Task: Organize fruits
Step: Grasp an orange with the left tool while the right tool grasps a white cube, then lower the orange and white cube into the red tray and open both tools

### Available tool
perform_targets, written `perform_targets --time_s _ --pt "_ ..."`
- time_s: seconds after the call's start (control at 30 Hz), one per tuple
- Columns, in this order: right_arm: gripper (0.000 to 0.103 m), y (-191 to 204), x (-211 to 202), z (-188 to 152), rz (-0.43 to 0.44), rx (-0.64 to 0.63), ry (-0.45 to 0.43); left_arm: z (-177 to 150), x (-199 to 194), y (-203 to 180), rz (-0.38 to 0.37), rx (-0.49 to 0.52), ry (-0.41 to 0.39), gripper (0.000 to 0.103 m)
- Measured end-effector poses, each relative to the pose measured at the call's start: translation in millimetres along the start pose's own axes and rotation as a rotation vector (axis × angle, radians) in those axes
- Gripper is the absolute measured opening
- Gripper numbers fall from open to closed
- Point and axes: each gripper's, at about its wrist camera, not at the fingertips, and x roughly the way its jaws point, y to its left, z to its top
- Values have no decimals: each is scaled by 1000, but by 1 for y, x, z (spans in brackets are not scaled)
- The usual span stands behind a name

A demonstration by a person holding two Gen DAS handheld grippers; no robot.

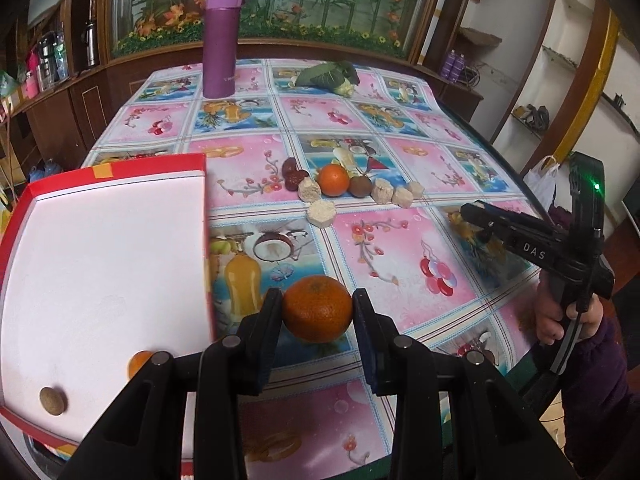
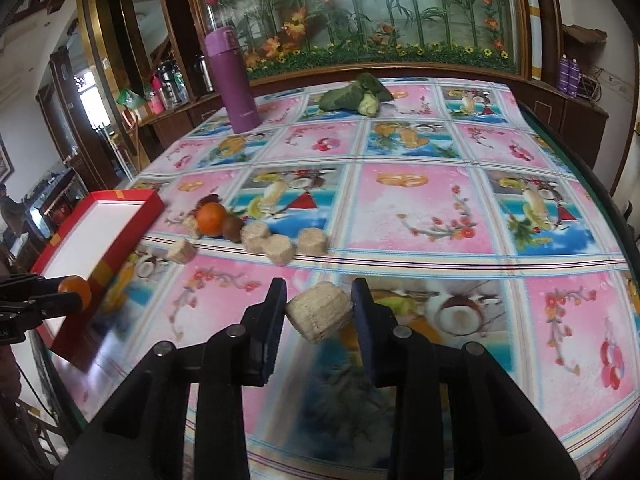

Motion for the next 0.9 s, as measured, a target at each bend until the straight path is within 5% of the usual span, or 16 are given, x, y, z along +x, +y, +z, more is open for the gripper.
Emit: perform_targets --time_s 0.53,0.9 --pt "36 172 44 26 234 -157 3 -22 -48 84 139 -170 -103 35" --pt "36 262 97 37 290 -234 85 -37 -51 132 286 -248 -103 35"
